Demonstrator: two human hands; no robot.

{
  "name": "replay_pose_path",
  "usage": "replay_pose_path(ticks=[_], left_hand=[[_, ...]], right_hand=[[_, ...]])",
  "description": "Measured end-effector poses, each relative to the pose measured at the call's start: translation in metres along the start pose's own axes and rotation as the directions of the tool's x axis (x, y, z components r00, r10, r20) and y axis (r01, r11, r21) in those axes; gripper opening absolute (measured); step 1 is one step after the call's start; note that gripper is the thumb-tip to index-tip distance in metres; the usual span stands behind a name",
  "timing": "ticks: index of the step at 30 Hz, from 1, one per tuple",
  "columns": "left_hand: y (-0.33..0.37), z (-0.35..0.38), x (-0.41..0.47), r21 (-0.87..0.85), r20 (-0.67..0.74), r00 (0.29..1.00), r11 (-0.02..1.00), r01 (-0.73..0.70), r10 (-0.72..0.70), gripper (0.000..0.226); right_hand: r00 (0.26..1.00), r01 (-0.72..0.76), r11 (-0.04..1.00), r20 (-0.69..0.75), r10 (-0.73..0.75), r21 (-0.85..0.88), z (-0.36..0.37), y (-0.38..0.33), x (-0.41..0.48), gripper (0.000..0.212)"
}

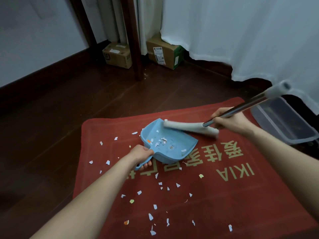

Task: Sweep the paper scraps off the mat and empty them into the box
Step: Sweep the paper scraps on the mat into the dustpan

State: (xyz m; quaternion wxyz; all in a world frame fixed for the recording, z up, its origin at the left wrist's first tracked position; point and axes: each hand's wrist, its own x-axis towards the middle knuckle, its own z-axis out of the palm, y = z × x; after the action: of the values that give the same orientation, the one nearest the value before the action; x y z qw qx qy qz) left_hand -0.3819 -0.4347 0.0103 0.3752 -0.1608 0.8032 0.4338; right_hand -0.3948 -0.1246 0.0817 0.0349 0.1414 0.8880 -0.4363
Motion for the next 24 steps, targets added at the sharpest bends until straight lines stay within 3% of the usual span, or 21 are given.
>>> replay_pose_path(ticks=[4,8,10,12,15,17,19,24], left_hand=[[-0.005,0.003,0.0,-0.013,0.003,1.0,1.0,0.003,-0.003,0.025],[-0.006,0.003,0.001,-0.018,-0.004,1.0,1.0,-0.001,0.001,0.024],[-0.009,0.003,0.002,-0.005,-0.007,1.0,1.0,-0.003,0.003,0.024],[-0.011,0.003,0.002,-0.002,-0.005,1.0,1.0,-0.007,0.007,0.022],[-0.012,0.004,0.001,-0.003,-0.017,0.999,1.0,-0.029,0.029,0.019],[-0.015,0.005,-0.002,-0.018,-0.026,0.999,0.999,-0.048,0.048,0.018],[-0.022,0.002,-0.008,-0.03,-0.038,0.997,0.998,-0.064,0.062,0.019],[-0.052,-0.024,-0.037,0.042,-0.024,0.997,0.996,-0.076,0.077,0.024]], right_hand=[[0.984,0.049,0.995,-0.173,-0.034,0.082,-0.012,-0.002,0.002,0.015],[0.937,-0.079,0.986,-0.348,0.023,-0.147,0.004,0.012,0.008,0.005],[0.964,-0.109,0.988,-0.254,0.077,-0.113,0.016,0.017,0.006,0.008],[0.998,-0.046,0.996,-0.053,0.043,-0.074,0.02,0.016,-0.003,0.005],[0.999,0.022,0.986,0.044,-0.029,0.165,0.008,0.001,-0.019,0.006],[0.998,0.058,0.979,-0.01,-0.057,0.198,0.0,-0.008,-0.028,0.007],[0.993,0.071,0.991,-0.107,-0.059,0.117,0.0,-0.013,-0.037,0.009],[0.953,-0.044,0.999,-0.299,0.049,0.025,0.0,-0.007,-0.054,0.008]])
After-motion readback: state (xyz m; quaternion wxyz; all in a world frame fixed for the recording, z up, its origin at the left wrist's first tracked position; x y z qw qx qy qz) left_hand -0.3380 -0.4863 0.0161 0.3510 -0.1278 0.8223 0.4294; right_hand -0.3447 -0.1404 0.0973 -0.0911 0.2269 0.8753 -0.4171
